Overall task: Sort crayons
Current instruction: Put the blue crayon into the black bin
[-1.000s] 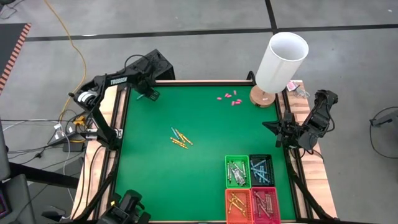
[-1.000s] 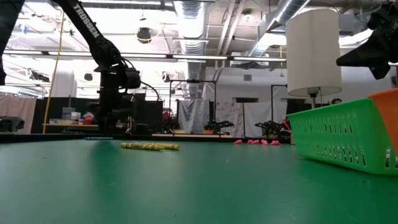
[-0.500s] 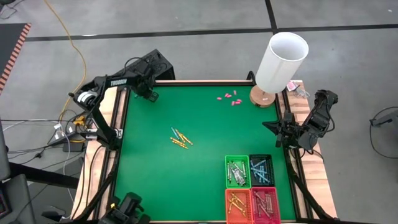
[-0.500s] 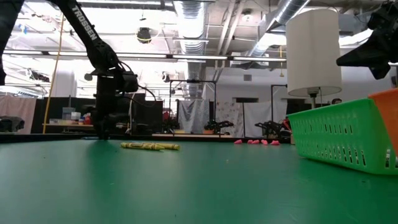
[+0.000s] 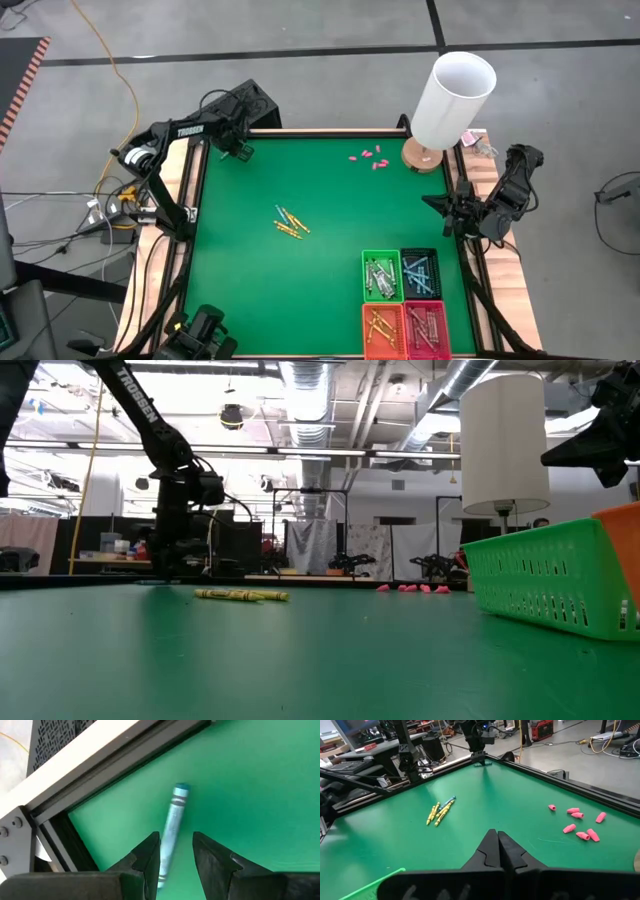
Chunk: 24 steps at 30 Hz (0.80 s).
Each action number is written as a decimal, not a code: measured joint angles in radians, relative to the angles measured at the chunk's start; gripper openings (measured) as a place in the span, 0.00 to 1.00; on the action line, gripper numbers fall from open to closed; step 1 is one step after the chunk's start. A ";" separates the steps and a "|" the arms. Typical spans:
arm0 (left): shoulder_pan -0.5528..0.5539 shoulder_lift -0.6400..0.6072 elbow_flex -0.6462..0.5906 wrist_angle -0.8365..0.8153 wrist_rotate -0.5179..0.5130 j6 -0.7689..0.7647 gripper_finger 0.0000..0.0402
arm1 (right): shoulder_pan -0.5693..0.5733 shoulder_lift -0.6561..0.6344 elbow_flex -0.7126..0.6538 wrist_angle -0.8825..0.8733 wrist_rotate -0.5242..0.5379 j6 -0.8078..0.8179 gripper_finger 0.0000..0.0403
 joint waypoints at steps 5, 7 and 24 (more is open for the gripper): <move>0.047 0.000 -0.001 0.009 0.071 0.007 0.26 | 0.000 0.000 0.000 0.000 0.000 0.000 0.00; 0.060 0.000 -0.007 0.017 0.075 0.002 0.26 | 0.000 0.000 0.000 0.000 0.000 0.000 0.00; 0.070 0.001 -0.009 -0.002 0.185 0.030 0.04 | 0.000 0.000 0.000 0.000 0.002 0.000 0.00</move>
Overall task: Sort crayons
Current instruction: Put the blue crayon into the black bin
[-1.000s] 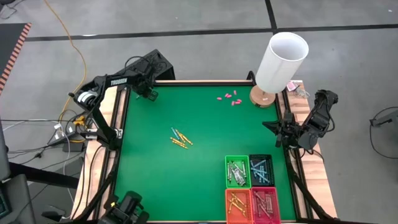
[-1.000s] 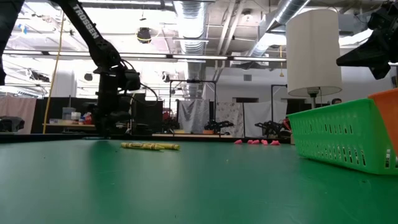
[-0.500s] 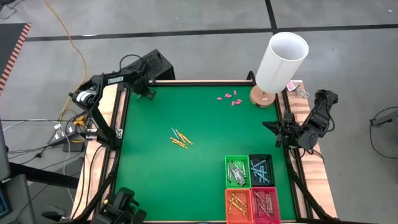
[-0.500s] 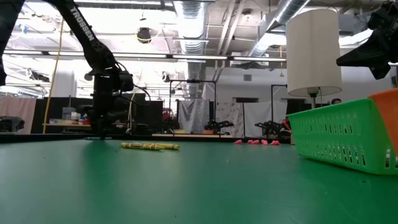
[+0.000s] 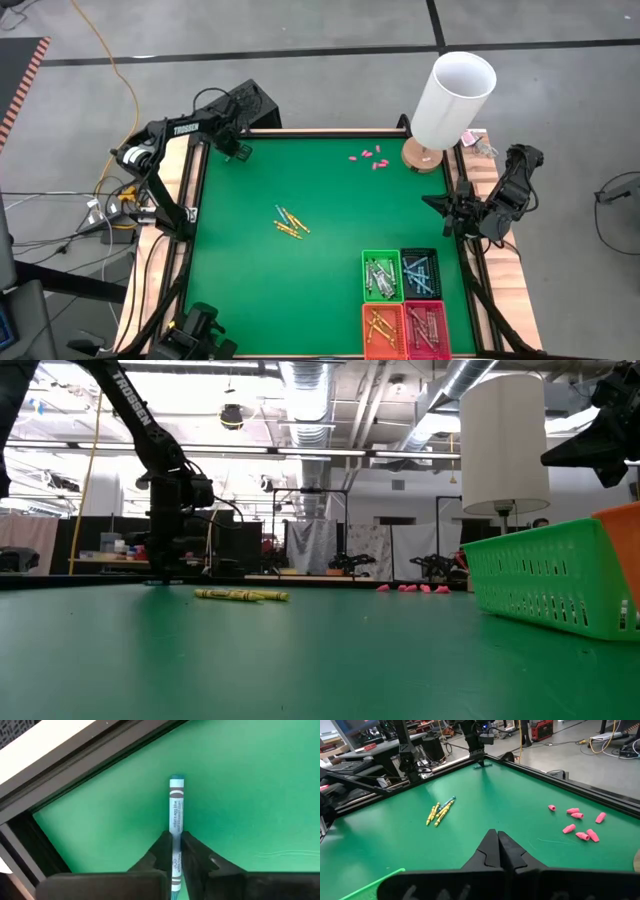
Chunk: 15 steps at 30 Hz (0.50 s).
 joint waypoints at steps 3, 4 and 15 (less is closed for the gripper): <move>-0.003 0.000 0.000 -0.004 -0.002 -0.010 0.02 | 0.000 0.000 0.000 0.000 0.000 0.000 0.00; -0.005 0.000 0.001 -0.007 -0.002 -0.019 0.02 | 0.000 0.000 0.000 0.000 0.000 0.000 0.00; -0.087 -0.005 0.048 -0.012 0.085 -0.127 0.00 | 0.000 0.000 0.000 0.000 0.001 0.000 0.00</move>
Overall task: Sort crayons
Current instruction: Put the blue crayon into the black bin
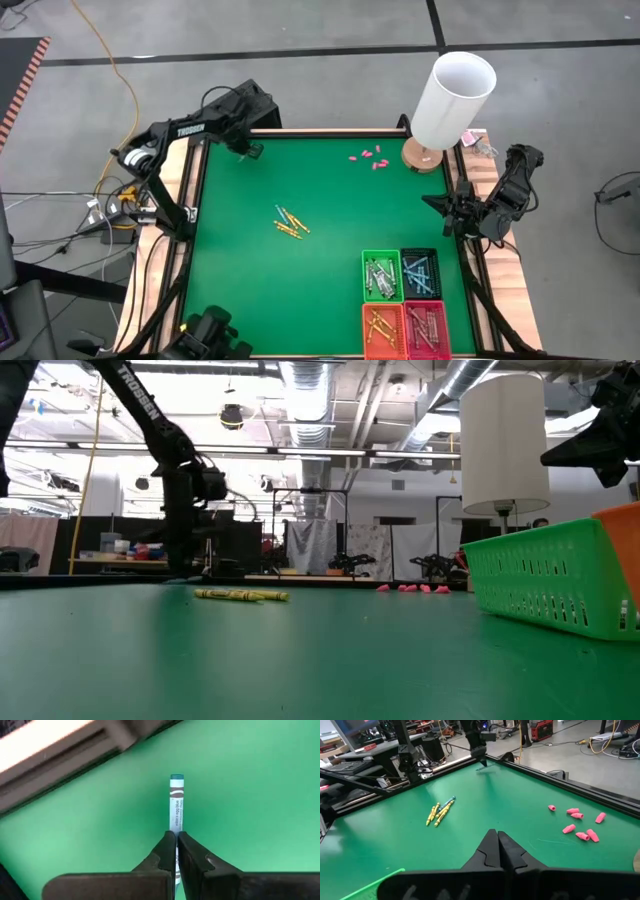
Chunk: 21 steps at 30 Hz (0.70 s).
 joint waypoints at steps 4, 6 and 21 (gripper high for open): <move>-0.048 -0.032 0.042 0.007 0.021 -0.025 0.00 | 0.000 0.000 0.000 0.000 0.000 0.000 0.00; -0.076 -0.052 0.063 0.008 0.036 -0.041 0.00 | 0.000 0.000 0.000 0.000 0.001 0.000 0.00; -0.418 -0.189 0.108 0.177 0.126 -0.222 0.00 | 0.000 0.000 0.000 0.000 0.000 0.001 0.00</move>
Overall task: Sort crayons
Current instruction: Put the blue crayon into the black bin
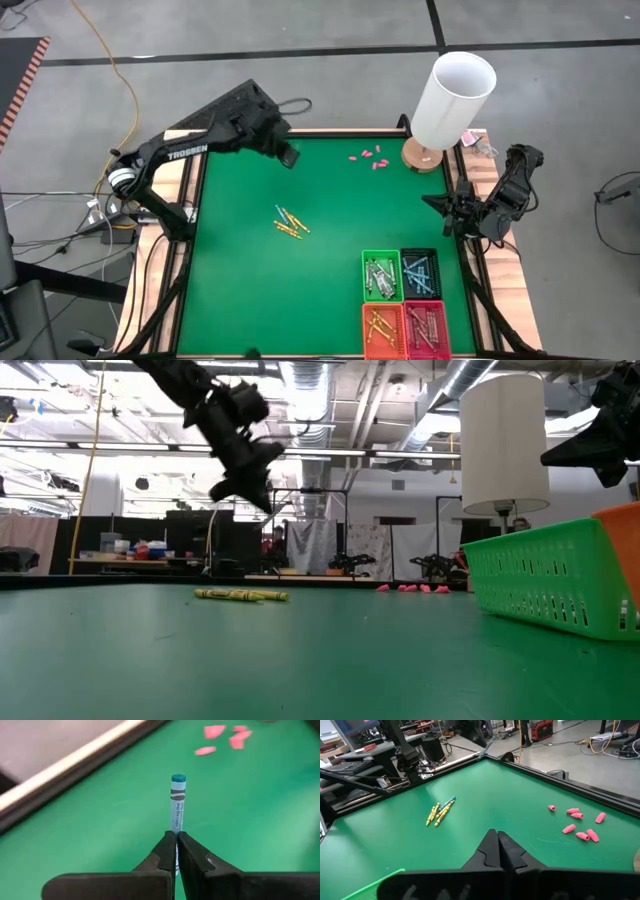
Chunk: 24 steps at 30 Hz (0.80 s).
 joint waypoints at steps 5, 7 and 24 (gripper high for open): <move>-0.167 -0.004 0.000 0.105 0.001 -0.053 0.00 | 0.000 0.000 0.000 0.000 -0.001 0.006 0.00; -0.235 -0.004 0.000 0.161 0.000 -0.066 0.00 | 0.000 0.000 0.000 0.000 -0.002 0.009 0.00; -0.691 0.046 0.002 0.668 -0.239 -0.089 0.00 | 0.000 0.000 0.000 -0.003 -0.001 0.018 0.00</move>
